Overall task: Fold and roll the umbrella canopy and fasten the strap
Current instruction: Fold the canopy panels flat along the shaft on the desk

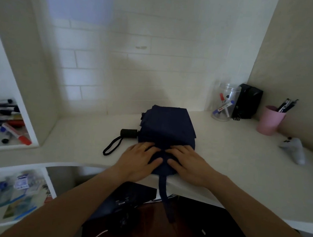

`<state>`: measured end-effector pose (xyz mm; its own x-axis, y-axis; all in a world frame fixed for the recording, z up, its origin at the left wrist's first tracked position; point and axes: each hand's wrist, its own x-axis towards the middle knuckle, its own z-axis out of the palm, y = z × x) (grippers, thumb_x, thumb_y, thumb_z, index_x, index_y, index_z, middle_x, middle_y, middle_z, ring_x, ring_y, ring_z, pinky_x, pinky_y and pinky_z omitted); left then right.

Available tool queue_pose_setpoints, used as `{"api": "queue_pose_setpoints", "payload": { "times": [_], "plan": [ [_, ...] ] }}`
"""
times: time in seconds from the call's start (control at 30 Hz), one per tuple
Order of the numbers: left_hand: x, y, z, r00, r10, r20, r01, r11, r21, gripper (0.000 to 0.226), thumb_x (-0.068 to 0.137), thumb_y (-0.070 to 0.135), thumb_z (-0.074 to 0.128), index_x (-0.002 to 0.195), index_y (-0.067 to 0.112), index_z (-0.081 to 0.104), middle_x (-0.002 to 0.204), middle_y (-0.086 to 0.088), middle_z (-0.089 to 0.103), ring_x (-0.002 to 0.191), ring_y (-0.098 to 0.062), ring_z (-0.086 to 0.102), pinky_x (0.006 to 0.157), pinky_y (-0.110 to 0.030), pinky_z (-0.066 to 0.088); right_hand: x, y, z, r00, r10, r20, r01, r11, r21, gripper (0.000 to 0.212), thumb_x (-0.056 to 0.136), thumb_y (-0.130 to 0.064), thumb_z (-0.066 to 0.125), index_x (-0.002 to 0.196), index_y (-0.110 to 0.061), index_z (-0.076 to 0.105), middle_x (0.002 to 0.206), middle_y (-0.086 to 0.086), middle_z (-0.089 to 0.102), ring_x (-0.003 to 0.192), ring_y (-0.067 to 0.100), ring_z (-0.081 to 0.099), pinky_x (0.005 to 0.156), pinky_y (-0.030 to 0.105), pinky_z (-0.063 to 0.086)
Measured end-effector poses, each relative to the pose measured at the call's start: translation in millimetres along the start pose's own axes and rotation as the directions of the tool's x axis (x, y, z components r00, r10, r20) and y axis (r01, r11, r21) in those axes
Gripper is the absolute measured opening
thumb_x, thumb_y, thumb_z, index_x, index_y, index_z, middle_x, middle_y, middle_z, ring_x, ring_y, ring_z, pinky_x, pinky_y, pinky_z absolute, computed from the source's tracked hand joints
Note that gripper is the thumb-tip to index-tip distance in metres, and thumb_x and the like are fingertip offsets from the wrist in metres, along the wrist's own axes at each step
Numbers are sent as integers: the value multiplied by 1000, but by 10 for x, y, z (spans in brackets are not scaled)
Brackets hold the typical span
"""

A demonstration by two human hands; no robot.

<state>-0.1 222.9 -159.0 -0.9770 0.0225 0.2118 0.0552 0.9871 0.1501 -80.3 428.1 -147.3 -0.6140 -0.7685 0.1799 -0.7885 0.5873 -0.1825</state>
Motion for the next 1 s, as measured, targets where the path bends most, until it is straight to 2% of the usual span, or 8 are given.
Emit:
{"api": "queue_pose_setpoints", "payload": {
  "times": [0.17,0.27,0.37,0.5,0.6,0.83,0.93,1.0],
  "plan": [
    [225,-135,6,999,-5,38,4,999,33,69,90,69,24,145,33,44,150,4,44,133,-20,48,111,-41,39,166,152,-15,995,31,92,-32,999,14,55,103,-48,36,152,-23,35,158,-3,34,146,17,26,120,31,22],
    [160,-153,1,998,52,19,-53,992,116,70,93,69,21,151,33,37,155,3,39,139,-21,42,117,-39,30,163,211,-61,994,37,100,-42,998,51,63,101,-51,39,156,-24,26,164,-5,22,151,15,18,123,30,16],
    [34,-183,14,993,117,7,-116,983,141,71,96,69,18,158,34,26,166,2,26,151,-20,25,124,-38,20,24,225,-18,989,-9,146,10,1000,-2,71,101,-58,32,160,-26,10,167,-10,5,153,7,0,124,27,2],
    [-81,-240,66,980,143,140,-157,983,96,73,98,72,11,161,35,2,169,13,-3,155,-5,-7,127,-35,4,-114,256,14,955,-1,297,14,999,-43,72,100,-63,21,158,-30,-7,165,-16,-12,148,-3,-16,121,25,-10],
    [-133,-252,53,973,121,194,-141,986,92,77,97,73,10,161,33,-4,169,14,-8,153,-2,-12,127,-34,-1,-137,230,-5,956,12,294,-8,1000,-14,72,100,-62,20,158,-30,-9,163,-19,-15,146,-7,-17,118,20,-12],
    [-240,-364,-145,958,57,282,-107,981,165,88,94,79,11,160,26,-11,167,14,-13,152,-3,-15,127,-36,-4,-265,314,-123,937,68,343,-36,994,-100,77,95,-70,16,157,-33,-12,163,-19,-15,147,-6,-15,123,27,-7],
    [-269,-377,-171,956,52,287,-106,979,173,90,92,79,10,160,24,-13,167,12,-15,152,-3,-16,127,-37,-4,-291,177,-139,959,-8,282,18,999,-34,70,98,-65,16,157,-35,-8,161,-22,-17,147,-7,-17,124,27,-6],
    [-306,-359,-185,951,56,304,-105,983,148,89,92,79,12,160,26,-11,166,13,-15,152,-3,-15,126,-34,-5,-342,77,-123,947,-71,313,86,996,-36,66,101,-62,17,157,-36,-5,161,-22,-16,147,-7,-18,124,27,-7]
  ]
}}
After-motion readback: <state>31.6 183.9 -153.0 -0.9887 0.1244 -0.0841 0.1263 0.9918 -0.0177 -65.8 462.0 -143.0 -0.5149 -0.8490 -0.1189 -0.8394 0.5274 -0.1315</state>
